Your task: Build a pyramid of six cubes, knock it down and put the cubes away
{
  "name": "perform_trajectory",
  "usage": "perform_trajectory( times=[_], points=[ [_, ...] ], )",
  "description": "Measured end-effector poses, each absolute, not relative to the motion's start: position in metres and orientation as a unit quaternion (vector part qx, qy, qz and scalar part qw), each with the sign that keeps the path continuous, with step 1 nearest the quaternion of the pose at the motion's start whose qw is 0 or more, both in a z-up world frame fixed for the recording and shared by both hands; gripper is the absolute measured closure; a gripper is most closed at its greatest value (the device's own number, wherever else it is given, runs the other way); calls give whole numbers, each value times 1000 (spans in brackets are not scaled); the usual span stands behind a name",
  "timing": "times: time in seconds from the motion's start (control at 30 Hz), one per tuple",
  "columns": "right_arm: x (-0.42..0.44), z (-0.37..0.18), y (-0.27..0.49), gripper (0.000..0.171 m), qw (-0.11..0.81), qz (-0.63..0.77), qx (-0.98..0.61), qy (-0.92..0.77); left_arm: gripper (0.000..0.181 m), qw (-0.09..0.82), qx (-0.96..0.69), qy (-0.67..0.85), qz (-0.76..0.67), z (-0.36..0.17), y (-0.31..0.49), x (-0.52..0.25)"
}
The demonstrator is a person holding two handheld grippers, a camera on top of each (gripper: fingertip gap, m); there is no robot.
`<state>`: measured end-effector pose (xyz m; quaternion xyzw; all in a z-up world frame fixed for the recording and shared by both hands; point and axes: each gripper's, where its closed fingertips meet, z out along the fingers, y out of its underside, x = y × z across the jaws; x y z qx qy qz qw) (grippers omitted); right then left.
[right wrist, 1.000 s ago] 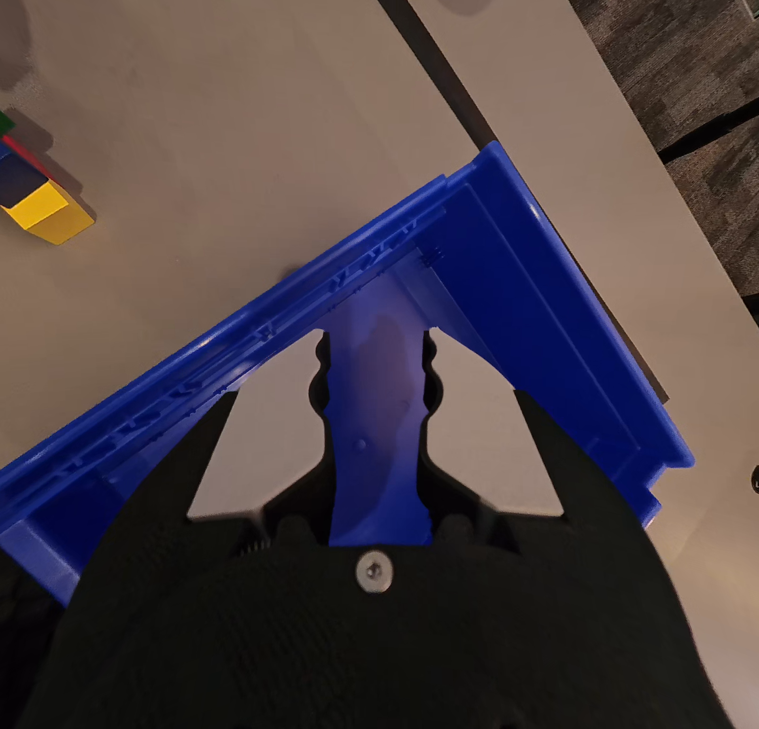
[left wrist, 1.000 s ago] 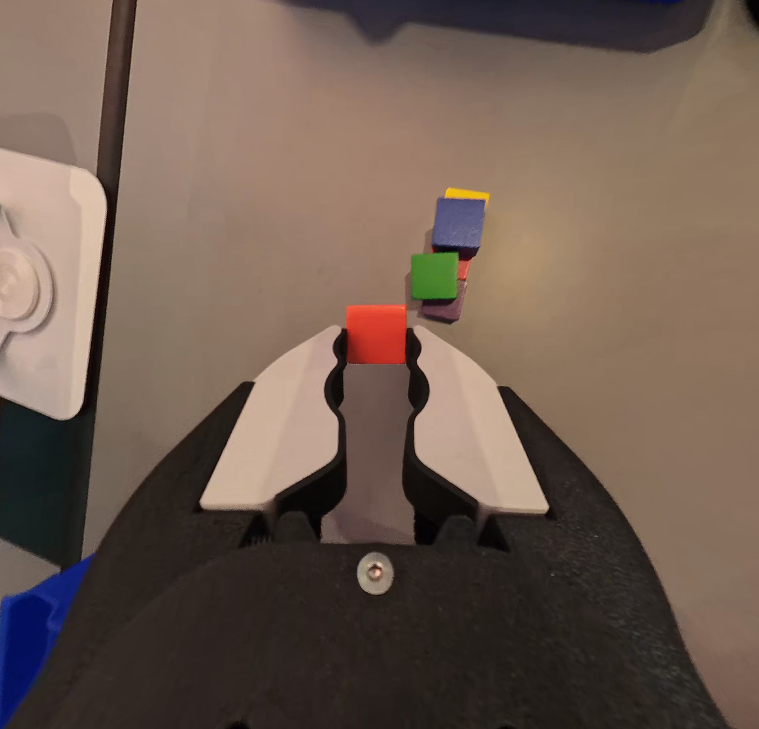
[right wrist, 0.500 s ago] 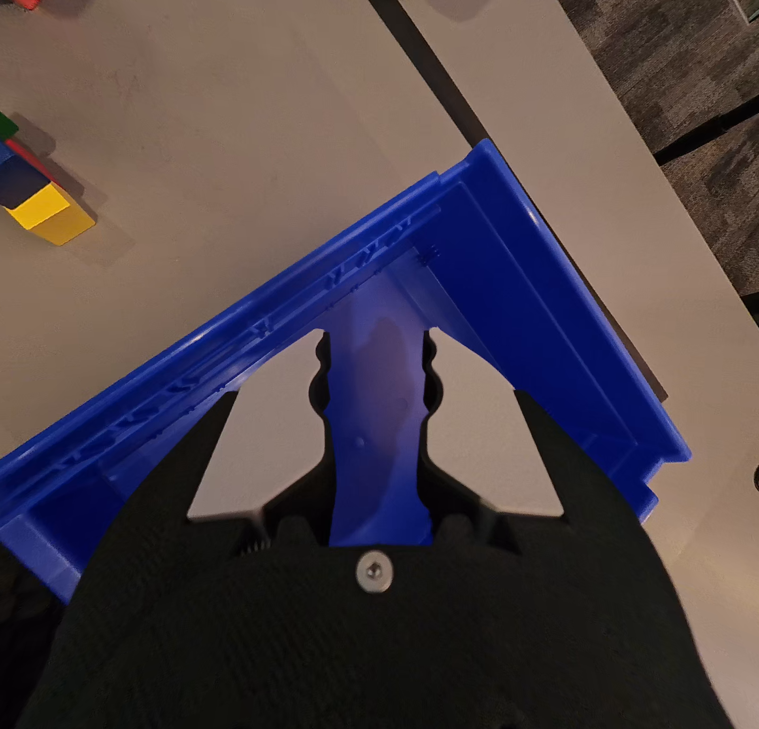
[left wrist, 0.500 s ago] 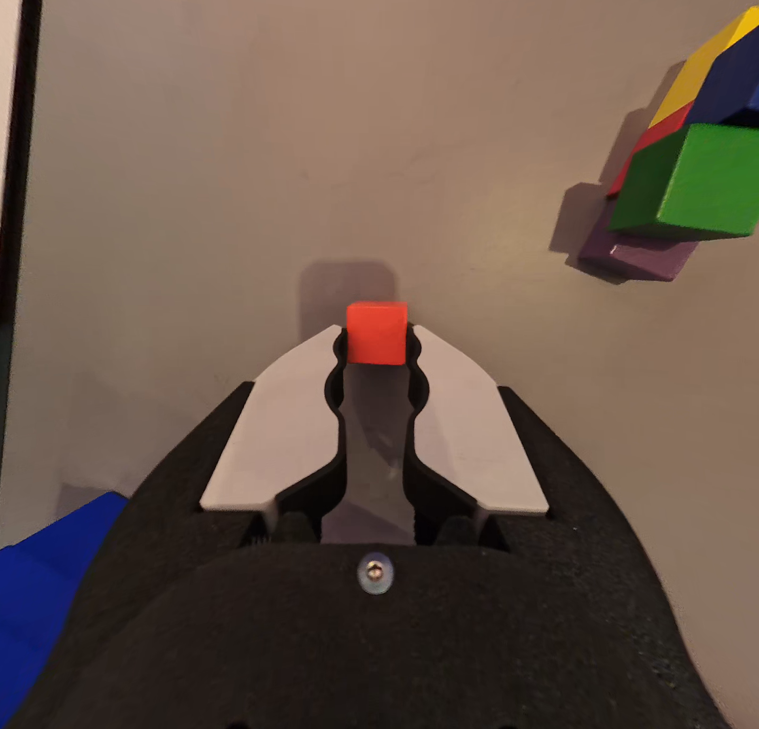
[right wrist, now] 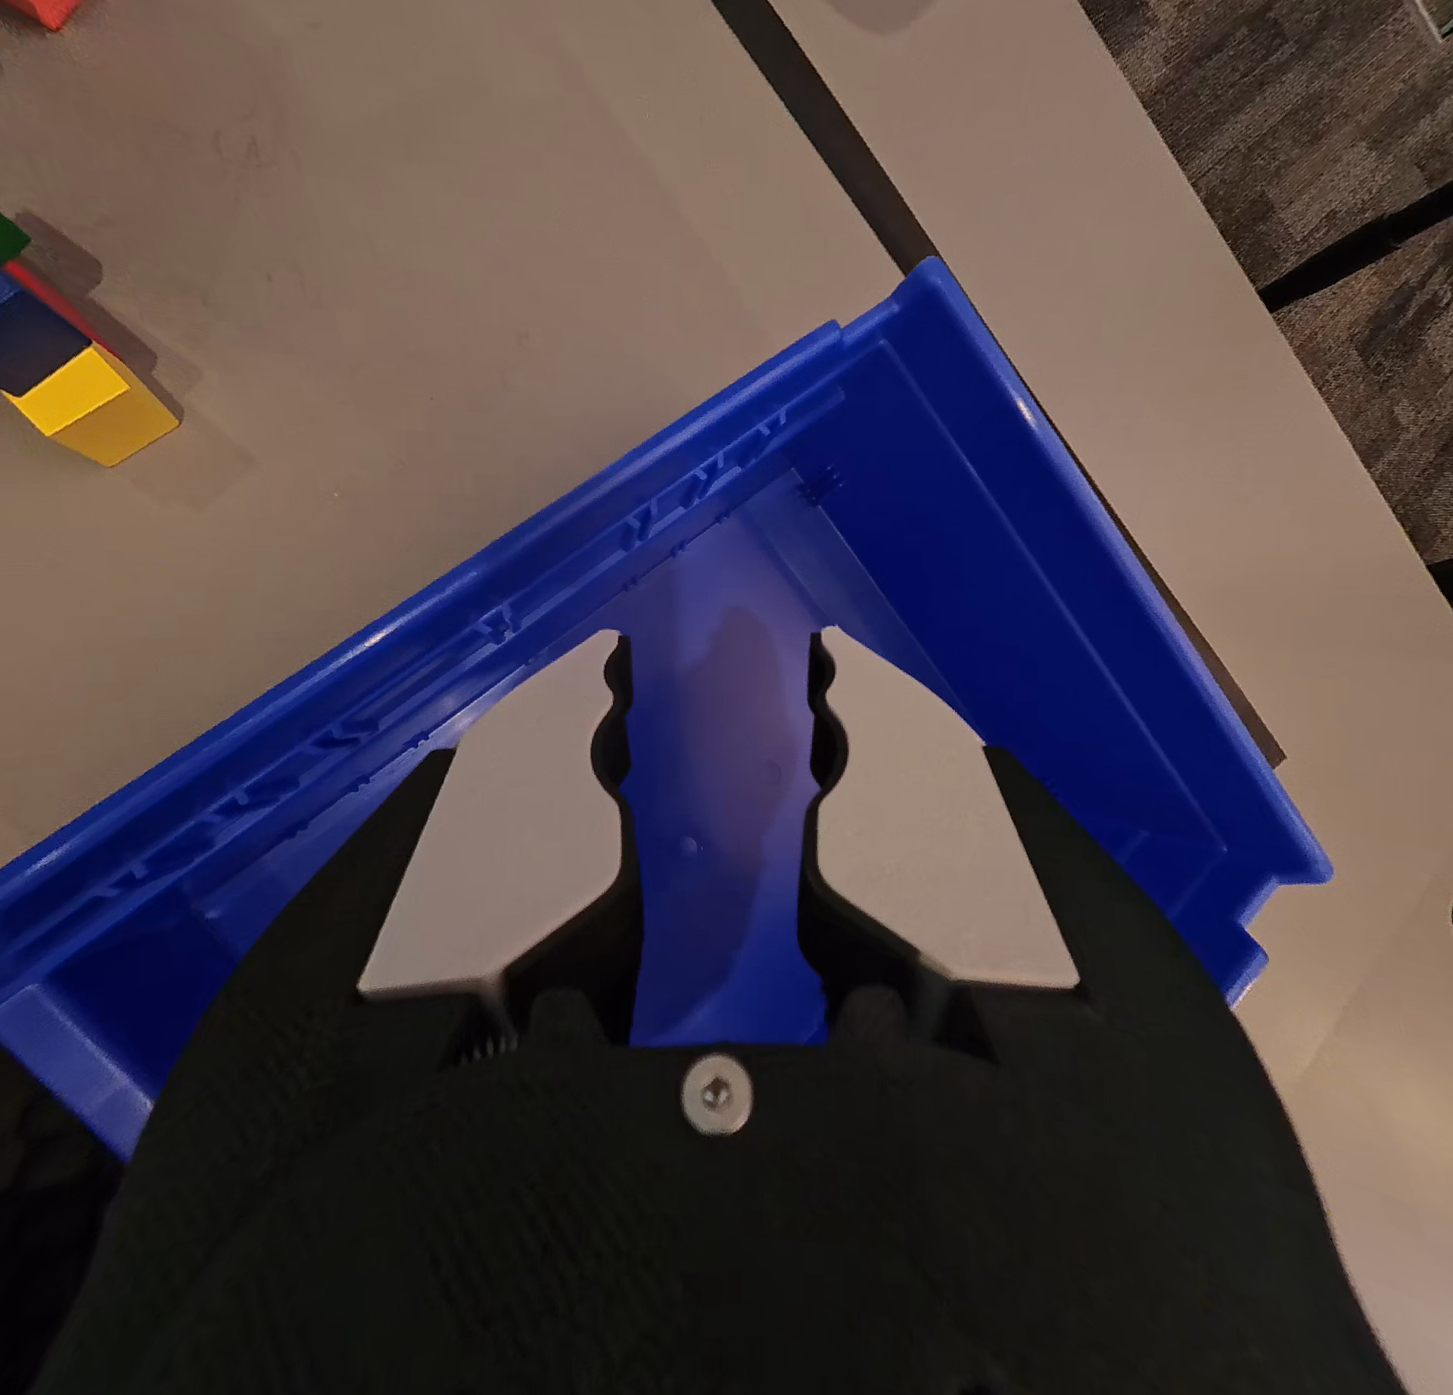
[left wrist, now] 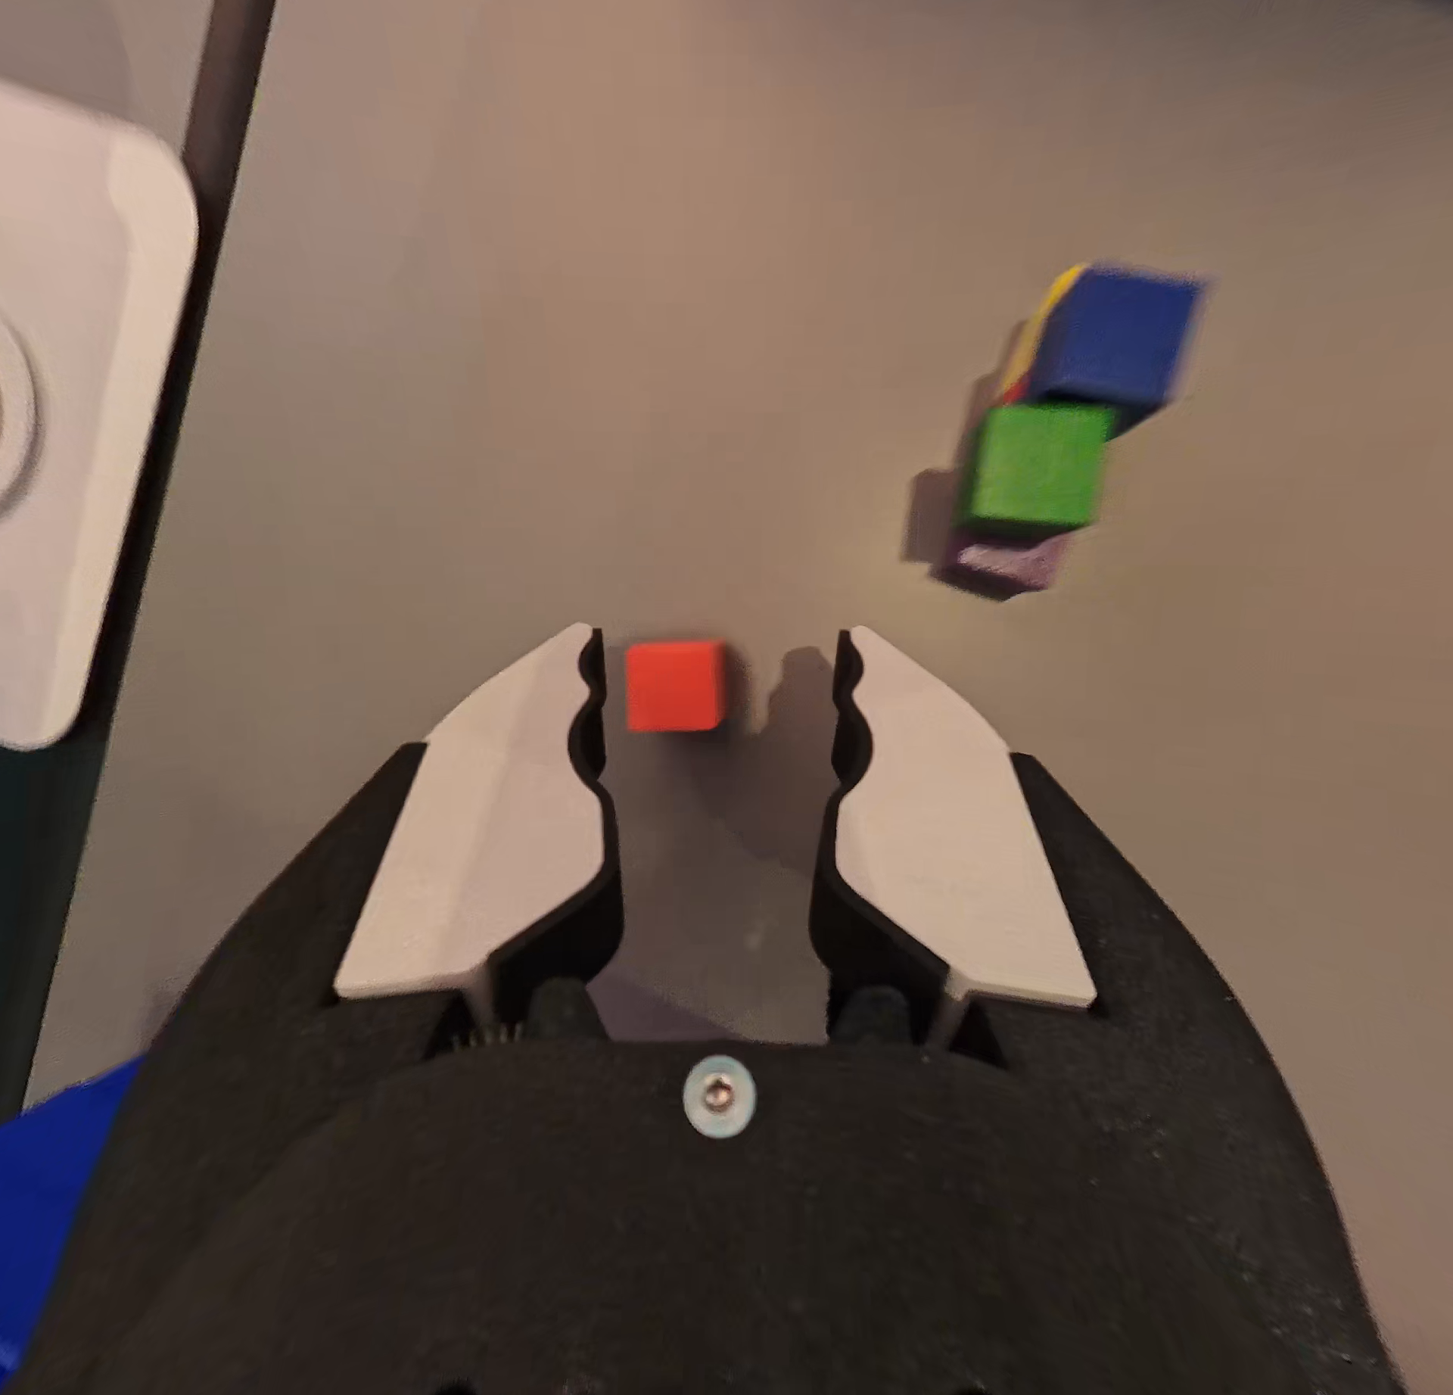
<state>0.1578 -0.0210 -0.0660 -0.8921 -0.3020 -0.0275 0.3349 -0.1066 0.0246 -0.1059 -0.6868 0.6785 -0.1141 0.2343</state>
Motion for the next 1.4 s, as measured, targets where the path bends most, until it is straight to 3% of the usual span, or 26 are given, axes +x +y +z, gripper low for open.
perform_trajectory(
  times=[0.2, 0.57, 1.4],
  points=[
    [159, -66, -22, 127, 336, -27, -892, -301, 129, 236, -615, 744, -108, -97, -34, -80],
    [160, -64, -22, 127, 340, -26, -891, -300, 153, 201, -630, 743, -98, -125, -41, -72],
    [159, -69, -21, 127, 329, -26, -894, -303, 152, 200, -609, 760, -106, -129, -45, -68]
  ],
)
